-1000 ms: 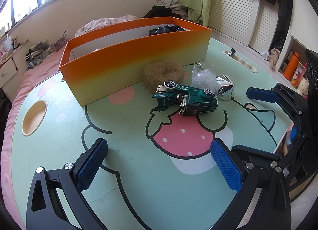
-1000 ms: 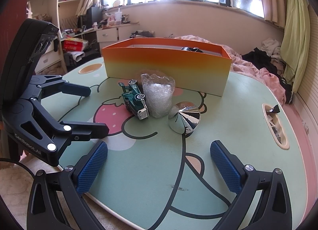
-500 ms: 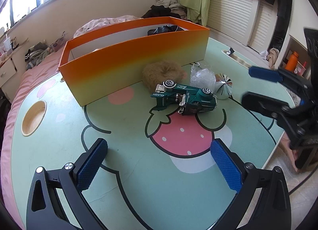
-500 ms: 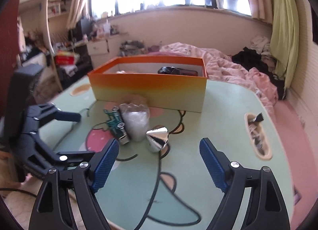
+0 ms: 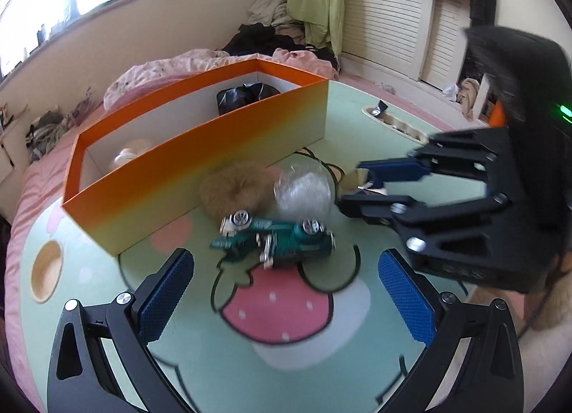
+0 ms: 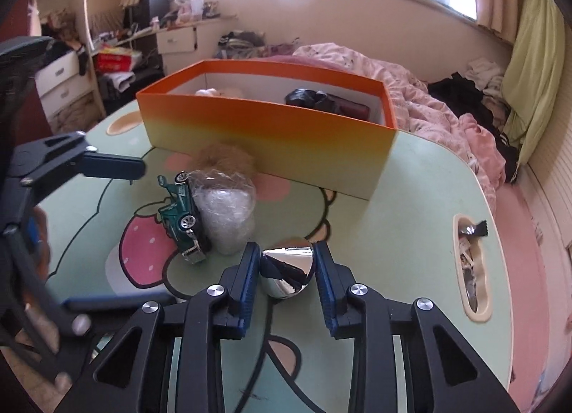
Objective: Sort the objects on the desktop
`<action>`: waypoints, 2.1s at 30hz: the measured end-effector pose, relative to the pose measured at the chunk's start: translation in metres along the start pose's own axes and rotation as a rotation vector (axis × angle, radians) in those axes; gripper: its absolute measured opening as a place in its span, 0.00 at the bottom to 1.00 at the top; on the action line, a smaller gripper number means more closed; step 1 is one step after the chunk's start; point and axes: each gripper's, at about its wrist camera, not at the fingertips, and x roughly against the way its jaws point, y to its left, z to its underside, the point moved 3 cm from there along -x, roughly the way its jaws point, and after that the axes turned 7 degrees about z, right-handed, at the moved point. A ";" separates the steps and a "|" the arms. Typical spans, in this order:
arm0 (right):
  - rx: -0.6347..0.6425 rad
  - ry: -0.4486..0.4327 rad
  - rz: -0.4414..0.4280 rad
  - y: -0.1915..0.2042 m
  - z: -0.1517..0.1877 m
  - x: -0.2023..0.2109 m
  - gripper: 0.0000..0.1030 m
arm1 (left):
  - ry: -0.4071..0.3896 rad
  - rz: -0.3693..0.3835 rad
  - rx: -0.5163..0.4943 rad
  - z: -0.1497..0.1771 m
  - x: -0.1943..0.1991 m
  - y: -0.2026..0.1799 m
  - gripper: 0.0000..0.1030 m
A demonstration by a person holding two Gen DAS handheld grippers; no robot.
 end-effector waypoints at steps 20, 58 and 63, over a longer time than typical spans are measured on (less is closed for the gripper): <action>-0.098 -0.074 -0.073 -0.016 -0.010 0.016 0.29 | -0.132 -0.019 0.011 -0.008 0.041 0.013 0.73; -0.120 -0.067 -0.308 -0.021 -0.047 0.011 0.58 | -0.221 -0.063 0.265 -0.058 0.032 0.094 0.73; -0.069 0.034 -0.350 -0.002 -0.011 0.007 0.57 | -0.231 -0.036 0.301 -0.037 0.042 0.098 0.73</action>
